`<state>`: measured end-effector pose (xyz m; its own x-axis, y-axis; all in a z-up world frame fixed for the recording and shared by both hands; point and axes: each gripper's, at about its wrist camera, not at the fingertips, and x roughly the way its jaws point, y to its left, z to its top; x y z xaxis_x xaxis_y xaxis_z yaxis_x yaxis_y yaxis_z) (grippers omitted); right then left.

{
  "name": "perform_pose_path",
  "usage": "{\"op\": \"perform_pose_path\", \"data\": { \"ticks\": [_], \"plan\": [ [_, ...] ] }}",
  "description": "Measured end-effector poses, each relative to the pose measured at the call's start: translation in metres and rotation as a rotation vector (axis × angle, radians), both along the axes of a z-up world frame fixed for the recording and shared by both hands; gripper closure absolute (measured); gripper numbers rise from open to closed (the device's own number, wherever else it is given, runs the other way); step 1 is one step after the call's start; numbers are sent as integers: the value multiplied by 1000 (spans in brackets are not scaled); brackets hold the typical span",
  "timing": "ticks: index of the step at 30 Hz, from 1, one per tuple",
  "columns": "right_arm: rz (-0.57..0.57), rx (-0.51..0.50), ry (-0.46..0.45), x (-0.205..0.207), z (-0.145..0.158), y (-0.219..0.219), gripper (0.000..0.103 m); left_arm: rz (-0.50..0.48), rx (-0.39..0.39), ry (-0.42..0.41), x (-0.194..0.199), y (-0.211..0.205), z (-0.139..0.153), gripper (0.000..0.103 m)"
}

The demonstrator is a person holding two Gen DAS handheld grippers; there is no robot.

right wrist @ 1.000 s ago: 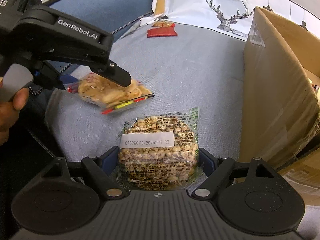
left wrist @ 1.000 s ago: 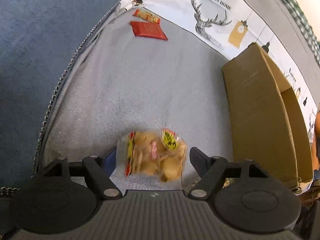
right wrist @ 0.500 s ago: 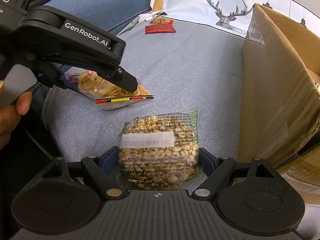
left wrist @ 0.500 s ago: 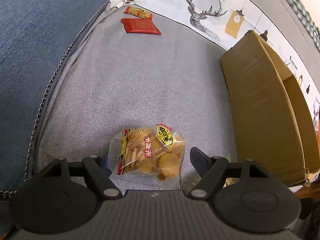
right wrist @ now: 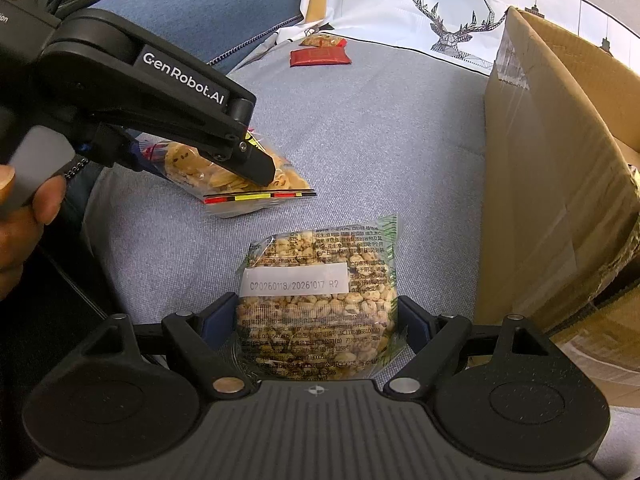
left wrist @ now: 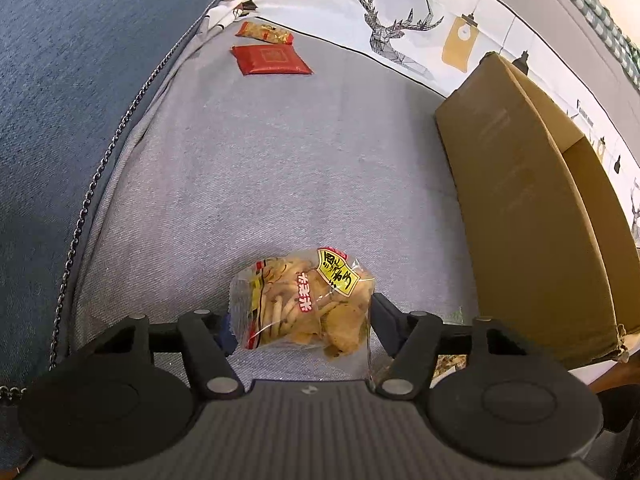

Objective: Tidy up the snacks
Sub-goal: 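Lift the cracker bag with the left tool while the right tool holds the peanut bag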

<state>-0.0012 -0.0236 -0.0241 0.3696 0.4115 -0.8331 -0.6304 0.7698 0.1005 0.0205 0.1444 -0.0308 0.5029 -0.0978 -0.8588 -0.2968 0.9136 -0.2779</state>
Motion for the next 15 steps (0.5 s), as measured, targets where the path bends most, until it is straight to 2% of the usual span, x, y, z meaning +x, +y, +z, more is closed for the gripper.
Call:
{"op": "perform_pose_path", "data": {
  "ticks": [9,15],
  "plan": [
    [-3,9,-7,-2,1,-2,19,11,-16,-38,-3,3,4,35],
    [-9,42,-31,-5,8,-6,19,33,-26,-93,-9,6,12,35]
  ]
}}
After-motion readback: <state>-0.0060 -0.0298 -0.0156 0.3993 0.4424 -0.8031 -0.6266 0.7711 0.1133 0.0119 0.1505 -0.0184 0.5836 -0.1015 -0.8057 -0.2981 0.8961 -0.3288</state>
